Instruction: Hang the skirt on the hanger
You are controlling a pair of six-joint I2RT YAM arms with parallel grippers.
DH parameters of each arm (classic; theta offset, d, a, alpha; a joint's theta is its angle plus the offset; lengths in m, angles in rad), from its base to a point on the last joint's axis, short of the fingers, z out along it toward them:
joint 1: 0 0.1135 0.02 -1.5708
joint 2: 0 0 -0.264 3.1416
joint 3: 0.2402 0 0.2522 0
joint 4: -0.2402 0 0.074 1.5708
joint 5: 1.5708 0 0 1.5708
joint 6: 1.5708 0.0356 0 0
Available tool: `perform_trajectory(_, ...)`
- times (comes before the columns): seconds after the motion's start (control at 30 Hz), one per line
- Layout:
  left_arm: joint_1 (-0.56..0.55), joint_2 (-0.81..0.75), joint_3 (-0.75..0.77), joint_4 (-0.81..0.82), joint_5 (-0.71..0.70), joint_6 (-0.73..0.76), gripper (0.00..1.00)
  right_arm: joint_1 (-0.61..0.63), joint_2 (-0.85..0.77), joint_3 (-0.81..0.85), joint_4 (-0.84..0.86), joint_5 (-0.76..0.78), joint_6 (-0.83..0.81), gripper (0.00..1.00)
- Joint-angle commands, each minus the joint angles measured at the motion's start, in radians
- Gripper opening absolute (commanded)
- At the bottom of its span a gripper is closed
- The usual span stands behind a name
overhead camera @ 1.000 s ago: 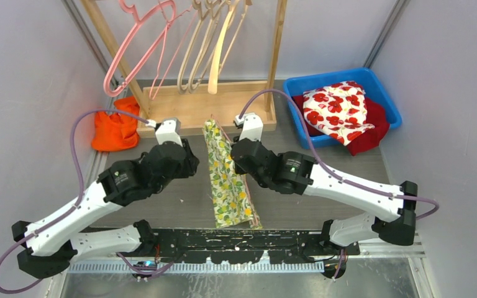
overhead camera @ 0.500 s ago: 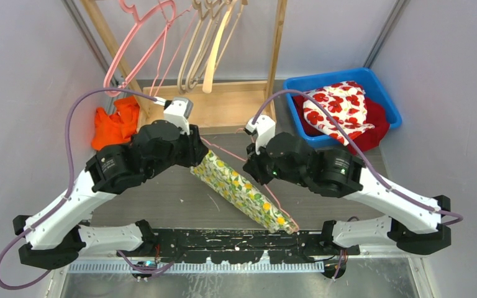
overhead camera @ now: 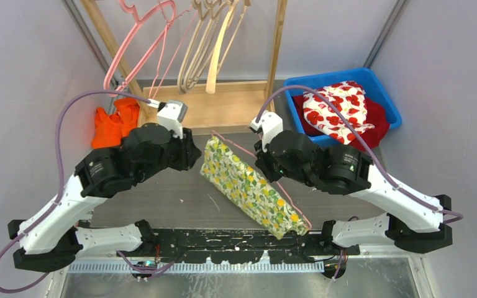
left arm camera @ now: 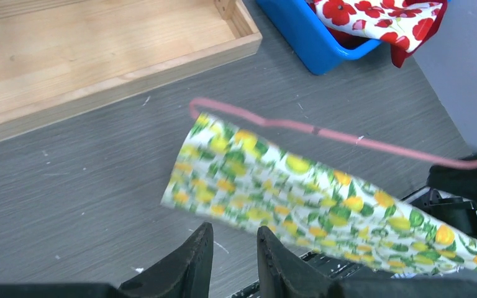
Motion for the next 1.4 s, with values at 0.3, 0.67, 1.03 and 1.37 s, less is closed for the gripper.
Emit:
perform_trajectory(0.3,-0.001,-0.089,-0.052,-0.057,-0.128,-0.077,0.92,-0.018,0.134,0.338,0.065,0.621,-0.099,0.01)
perform_trajectory(0.67,-0.001,-0.160,-0.240,0.009,-0.068,-0.157,1.00,-0.420,0.274,0.502,0.360,0.305,-0.219,0.01)
perform_trajectory(1.03,-0.002,-0.165,-0.328,0.061,-0.031,-0.171,1.00,-0.585,0.553,0.923,0.337,0.038,-0.226,0.01)
perform_trajectory(1.37,-0.002,-0.147,-0.352,0.080,-0.003,-0.172,1.00,-0.708,0.683,1.006,0.434,-0.104,-0.166,0.01)
